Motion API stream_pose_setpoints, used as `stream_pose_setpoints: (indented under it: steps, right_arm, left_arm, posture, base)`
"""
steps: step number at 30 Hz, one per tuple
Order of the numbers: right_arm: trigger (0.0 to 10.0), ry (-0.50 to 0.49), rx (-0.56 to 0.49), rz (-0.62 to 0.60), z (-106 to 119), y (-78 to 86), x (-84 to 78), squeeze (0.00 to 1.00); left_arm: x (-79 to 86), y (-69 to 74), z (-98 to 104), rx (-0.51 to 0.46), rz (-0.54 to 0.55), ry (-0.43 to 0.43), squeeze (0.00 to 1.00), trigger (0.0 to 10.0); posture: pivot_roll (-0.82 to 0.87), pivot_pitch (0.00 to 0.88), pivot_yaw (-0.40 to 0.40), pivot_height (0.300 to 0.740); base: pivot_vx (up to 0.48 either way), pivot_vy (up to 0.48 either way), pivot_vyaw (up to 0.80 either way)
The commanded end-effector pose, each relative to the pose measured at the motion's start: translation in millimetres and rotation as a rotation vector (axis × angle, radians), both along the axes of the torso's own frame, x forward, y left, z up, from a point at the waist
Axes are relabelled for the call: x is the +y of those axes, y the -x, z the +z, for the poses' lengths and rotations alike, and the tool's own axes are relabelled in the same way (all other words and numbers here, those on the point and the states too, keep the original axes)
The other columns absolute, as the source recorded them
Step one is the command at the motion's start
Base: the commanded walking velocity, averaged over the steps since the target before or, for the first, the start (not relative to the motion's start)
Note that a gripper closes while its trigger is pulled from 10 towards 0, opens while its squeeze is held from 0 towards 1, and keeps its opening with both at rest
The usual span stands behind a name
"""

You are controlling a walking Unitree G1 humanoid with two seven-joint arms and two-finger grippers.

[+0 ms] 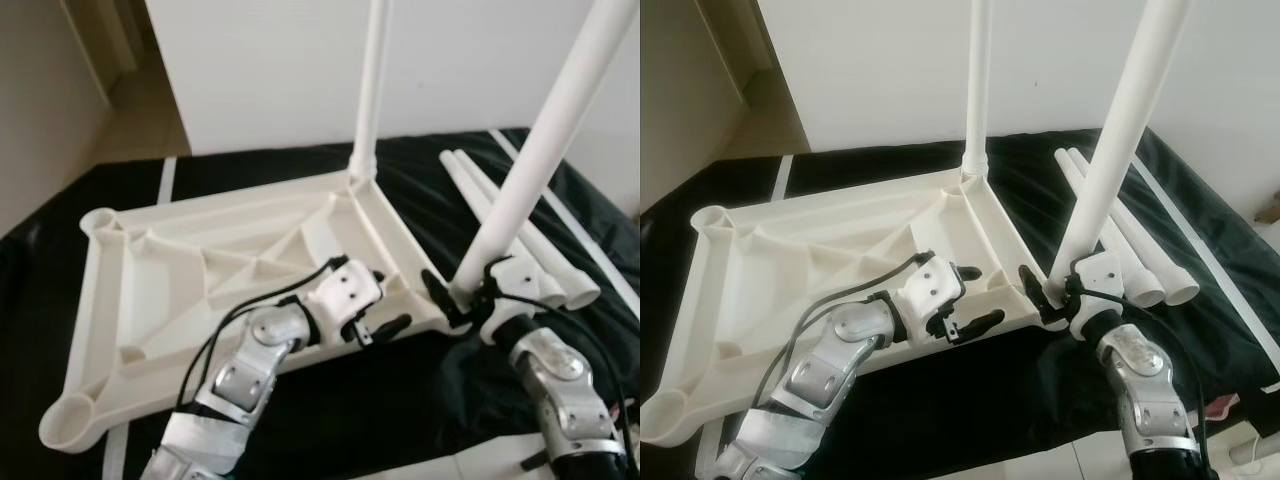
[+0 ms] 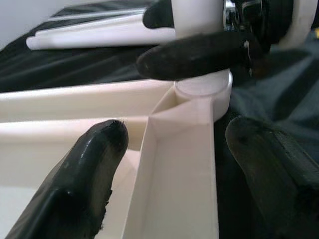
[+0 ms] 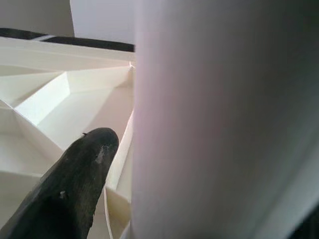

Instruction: Building children table

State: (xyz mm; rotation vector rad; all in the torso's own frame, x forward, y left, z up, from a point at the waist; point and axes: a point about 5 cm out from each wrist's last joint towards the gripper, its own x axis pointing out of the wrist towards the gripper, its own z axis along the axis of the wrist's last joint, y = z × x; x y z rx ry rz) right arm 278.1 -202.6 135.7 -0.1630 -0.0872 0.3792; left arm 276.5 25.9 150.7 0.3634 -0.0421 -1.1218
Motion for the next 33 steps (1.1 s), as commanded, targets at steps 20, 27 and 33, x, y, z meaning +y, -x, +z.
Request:
stream_pose_setpoints:
  steps: [20,27,33]
  right_arm:
    - [0.0,0.049,0.052,0.105,-11,-6.6,-11.4,0.00]
    - [10.0,0.014,0.084,0.098,-16,-3.3,-13.1,0.00]
    - [10.0,-0.057,0.101,0.052,-18,0.7,-10.2,0.00]
  left_arm:
    - [0.2,-4.5,-7,-0.014,0.068,-0.081,0.00,10.0]
    - [-1.9,-3.0,-8,-0.005,0.068,-0.076,0.00,10.0]
    - [-2.9,-1.2,-10,-0.005,0.060,-0.088,0.00,10.0]
  posture:
    - [-0.06,0.000,0.002,0.740]
    - [-0.07,0.000,0.000,0.740]
    - [-0.07,0.000,0.000,0.740]
  base:
    - [0.000,0.000,0.00]
    - [0.000,0.000,0.00]
    - [0.000,0.000,0.00]
